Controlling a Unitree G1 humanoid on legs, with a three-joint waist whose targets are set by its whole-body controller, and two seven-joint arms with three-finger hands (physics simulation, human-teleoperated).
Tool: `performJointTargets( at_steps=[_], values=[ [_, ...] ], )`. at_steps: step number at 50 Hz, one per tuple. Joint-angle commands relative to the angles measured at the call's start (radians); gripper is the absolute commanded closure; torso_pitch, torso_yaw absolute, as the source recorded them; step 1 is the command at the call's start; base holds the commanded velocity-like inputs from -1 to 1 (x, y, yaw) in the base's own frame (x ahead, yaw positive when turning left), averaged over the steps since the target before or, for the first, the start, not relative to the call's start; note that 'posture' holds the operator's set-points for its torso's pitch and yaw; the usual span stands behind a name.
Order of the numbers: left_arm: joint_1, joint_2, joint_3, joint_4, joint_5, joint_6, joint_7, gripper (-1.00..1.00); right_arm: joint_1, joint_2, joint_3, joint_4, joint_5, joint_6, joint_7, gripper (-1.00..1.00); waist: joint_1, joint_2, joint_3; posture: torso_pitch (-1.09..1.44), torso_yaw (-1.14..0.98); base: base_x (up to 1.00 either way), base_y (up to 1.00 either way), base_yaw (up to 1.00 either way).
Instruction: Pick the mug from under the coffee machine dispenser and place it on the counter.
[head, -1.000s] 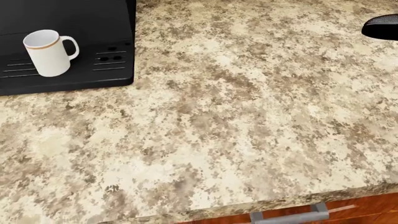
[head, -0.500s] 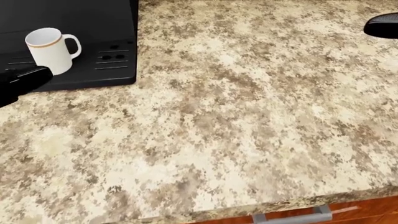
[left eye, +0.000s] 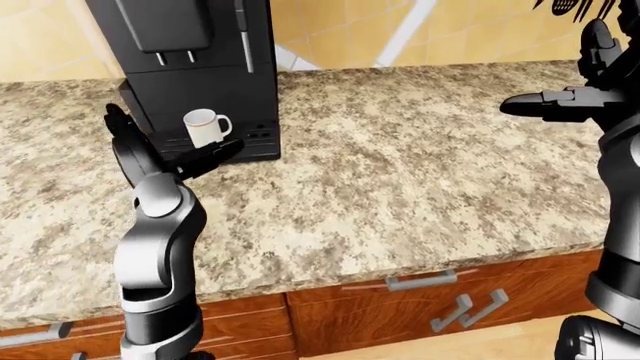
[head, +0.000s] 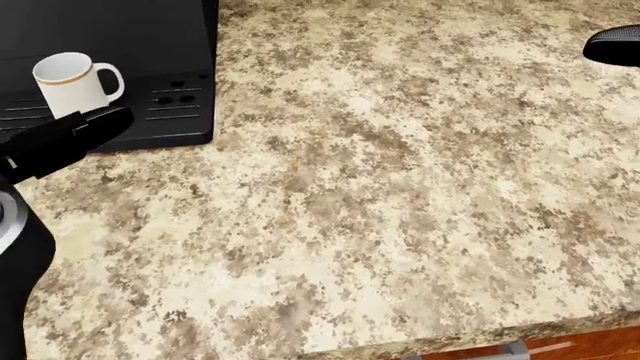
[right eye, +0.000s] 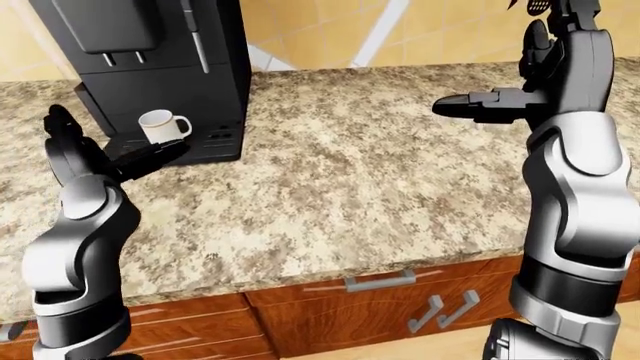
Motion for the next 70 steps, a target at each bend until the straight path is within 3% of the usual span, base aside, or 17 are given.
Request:
performJointTargets(
  at_steps=[1, 10, 34, 70],
  values=[
    [-0.034, 0.008, 0.003, -0.030, 0.009, -0.041, 0.023, -1.00, -0.029, -0.019, -0.016, -0.028, -0.002, -0.029, -0.001, -1.00, 0.000, -0.003, -0.026, 0.00, 0.00, 0.00, 0.00, 0.00],
    [-0.107, 0.008, -0.015, 0.038, 0.002, -0.075, 0.073, -1.00, -0.031, -0.024, -0.019, -0.023, 0.010, -0.031, 0.000, -1.00, 0.001, -0.006, -0.024, 0.00, 0.00, 0.00, 0.00, 0.00],
    [-0.189, -0.029, -0.070, 0.206, 0.019, -0.181, 0.096, -1.00, -0.015, -0.017, -0.022, -0.029, 0.019, -0.035, 0.000, -1.00, 0.003, -0.010, -0.026, 0.00, 0.00, 0.00, 0.00, 0.00],
    [-0.294, -0.045, -0.090, 0.532, 0.051, -0.399, 0.123, -1.00, 0.000, -0.015, -0.029, -0.045, 0.041, -0.030, -0.005, -1.00, 0.004, -0.016, -0.032, 0.00, 0.00, 0.00, 0.00, 0.00]
  ],
)
